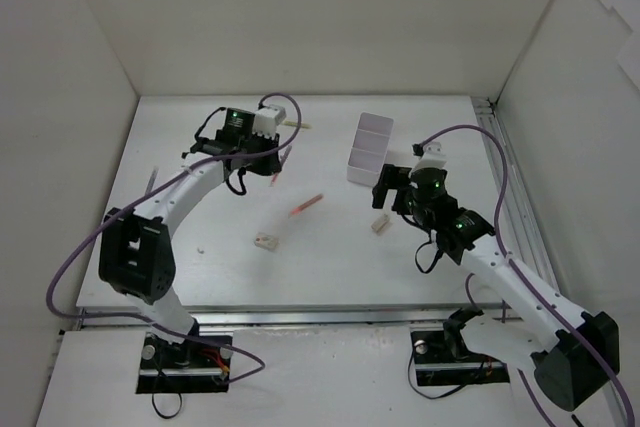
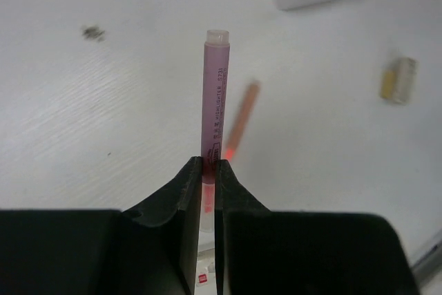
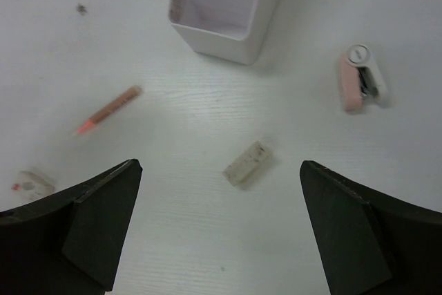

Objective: Sort the stationery into containers

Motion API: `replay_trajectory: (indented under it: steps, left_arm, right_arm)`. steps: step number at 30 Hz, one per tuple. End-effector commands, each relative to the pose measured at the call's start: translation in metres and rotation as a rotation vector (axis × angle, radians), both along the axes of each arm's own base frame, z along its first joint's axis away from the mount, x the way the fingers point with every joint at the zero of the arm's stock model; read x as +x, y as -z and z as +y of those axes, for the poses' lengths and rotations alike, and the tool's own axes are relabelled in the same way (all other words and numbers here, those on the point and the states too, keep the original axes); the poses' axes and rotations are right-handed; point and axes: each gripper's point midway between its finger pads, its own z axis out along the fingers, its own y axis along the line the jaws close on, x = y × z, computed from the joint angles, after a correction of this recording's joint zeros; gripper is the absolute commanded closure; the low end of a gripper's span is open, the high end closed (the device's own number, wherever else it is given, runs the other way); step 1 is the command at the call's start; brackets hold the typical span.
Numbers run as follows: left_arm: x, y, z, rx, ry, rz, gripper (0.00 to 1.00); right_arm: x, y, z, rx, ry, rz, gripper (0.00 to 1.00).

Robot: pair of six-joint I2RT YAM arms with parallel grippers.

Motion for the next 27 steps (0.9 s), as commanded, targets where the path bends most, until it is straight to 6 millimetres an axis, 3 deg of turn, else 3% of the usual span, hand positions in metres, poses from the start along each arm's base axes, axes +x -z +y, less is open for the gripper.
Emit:
replay_trajectory:
  steps: [1, 4, 7, 11, 13, 18, 22, 25, 26, 27]
  left_arm:
    - [-0.041, -0.065, -0.061, -0.072, 0.404, -0.261, 1.0]
    - [-0.067, -0.071, -0.082, -0.061, 0.512, -0.325, 1.0]
    - [-0.08, -0.077, -0.094, -0.086, 0.55, -0.32, 1.0]
    - [-0.095, -0.091, -0.115, -0.121, 0.596, -0.358, 1.0]
    - [-0.1, -0.094, -0.124, -0.107, 0.584, -0.372, 1.0]
    - [-0.091, -0.103, -0.129, -0.11, 0.498, -0.359, 1.0]
    - [-0.096, -0.112, -0.134, -0.139, 0.484, -0.367, 1.0]
    - [-0.098, -0.117, -0.136, -0.145, 0.471, -0.382, 1.0]
    - [-0.102, -0.118, -0.138, -0.149, 0.48, -0.385, 1.0]
    - [-0.102, -0.12, -0.138, -0.149, 0.476, -0.388, 1.0]
  right_arm:
    - [0.022, -0.049, 0.051, 0.298, -0.159, -0.202, 0.03]
    - [0.02, -0.083, 0.073, 0.536, -0.276, -0.346, 0.06]
    - [0.025, -0.092, 0.08, 0.621, -0.258, -0.35, 0.09]
    - [0.037, -0.081, 0.079, 0.64, -0.181, -0.321, 0.1]
    - [0.04, -0.086, 0.081, 0.659, -0.168, -0.334, 0.12]
    - [0.036, -0.084, 0.101, 0.652, -0.211, -0.321, 0.12]
    - [0.034, -0.078, 0.109, 0.65, -0.222, -0.304, 0.13]
    - [0.035, -0.074, 0.111, 0.653, -0.209, -0.293, 0.19]
    - [0.037, -0.073, 0.11, 0.652, -0.196, -0.292, 0.25]
    - [0.038, -0.072, 0.11, 0.661, -0.184, -0.288, 0.36]
